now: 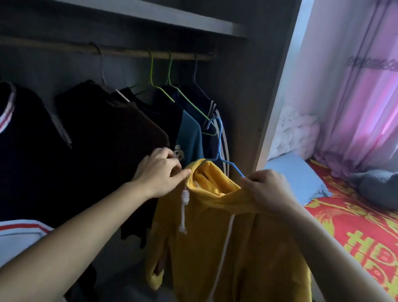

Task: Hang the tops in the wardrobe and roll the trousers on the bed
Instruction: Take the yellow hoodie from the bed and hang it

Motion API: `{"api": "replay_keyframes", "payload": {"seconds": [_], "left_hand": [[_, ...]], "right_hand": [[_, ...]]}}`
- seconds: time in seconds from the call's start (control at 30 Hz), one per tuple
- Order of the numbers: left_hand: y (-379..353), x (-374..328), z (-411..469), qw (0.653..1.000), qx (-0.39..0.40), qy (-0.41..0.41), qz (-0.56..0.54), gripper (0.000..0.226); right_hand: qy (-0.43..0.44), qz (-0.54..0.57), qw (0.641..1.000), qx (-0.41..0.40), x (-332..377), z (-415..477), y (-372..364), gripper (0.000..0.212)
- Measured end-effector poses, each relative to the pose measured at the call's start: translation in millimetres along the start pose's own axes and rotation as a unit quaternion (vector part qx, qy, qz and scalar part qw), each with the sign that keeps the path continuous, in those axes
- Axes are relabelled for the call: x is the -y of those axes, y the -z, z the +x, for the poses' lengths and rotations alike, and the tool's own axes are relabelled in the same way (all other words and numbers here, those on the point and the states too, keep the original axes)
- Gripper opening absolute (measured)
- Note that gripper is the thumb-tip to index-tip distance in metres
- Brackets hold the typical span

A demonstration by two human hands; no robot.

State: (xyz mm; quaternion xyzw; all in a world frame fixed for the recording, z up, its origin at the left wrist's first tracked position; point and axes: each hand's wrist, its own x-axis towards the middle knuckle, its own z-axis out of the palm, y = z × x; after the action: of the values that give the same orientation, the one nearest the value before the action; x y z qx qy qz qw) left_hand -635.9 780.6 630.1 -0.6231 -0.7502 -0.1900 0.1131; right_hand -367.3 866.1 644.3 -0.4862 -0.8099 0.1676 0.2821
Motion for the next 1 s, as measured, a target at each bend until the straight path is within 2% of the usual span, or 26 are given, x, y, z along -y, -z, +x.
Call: {"api": "replay_keyframes", "payload": {"seconds": [0.07, 0.17, 0.27, 0.43, 0.53, 0.67, 0.8, 0.93, 1.0], "left_hand": [[12.7, 15.1, 12.8, 0.999, -0.039, 0.004, 0.017, 0.052], [23.1, 36.3, 23.8, 0.998, -0.013, 0.014, 0.052, 0.06], [27.1, 58.8, 21.0, 0.998, -0.003, 0.034, 0.043, 0.062], [41.6, 109.0, 8.8, 0.992, -0.008, 0.126, -0.007, 0.063], [58.0, 144.3, -0.5, 0.984, -0.042, 0.168, 0.047, 0.067], [91.9, 181.2, -17.7, 0.959, -0.118, 0.172, 0.193, 0.071], [128.7, 201.8, -31.4, 0.912, -0.186, 0.174, 0.321, 0.068], [150.8, 212.5, -38.6, 0.882, -0.139, 0.31, 0.326, 0.076], [150.7, 214.2, -38.7, 0.879, -0.119, 0.334, 0.32, 0.079]], "right_hand": [[0.0, 0.016, 1.0, -0.002, 13.7, -4.8, -2.3, 0.025], [-0.004, 0.048, 0.999, 0.001, 27.3, -17.2, -5.7, 0.024], [0.019, 0.082, 0.995, 0.048, 34.5, -31.2, -12.0, 0.021], [0.045, 0.151, 0.98, 0.121, 65.0, -32.9, -30.0, 0.016], [0.048, 0.195, 0.972, 0.123, 99.3, -14.7, -45.5, 0.017], [0.061, 0.283, 0.951, 0.11, 155.1, 19.5, -64.3, 0.014], [0.089, 0.36, 0.924, 0.095, 220.9, 65.5, -77.6, 0.013], [0.118, 0.39, 0.907, 0.105, 287.5, 112.0, -101.7, 0.017], [0.132, 0.382, 0.907, 0.116, 315.6, 128.1, -120.9, 0.02]]}}
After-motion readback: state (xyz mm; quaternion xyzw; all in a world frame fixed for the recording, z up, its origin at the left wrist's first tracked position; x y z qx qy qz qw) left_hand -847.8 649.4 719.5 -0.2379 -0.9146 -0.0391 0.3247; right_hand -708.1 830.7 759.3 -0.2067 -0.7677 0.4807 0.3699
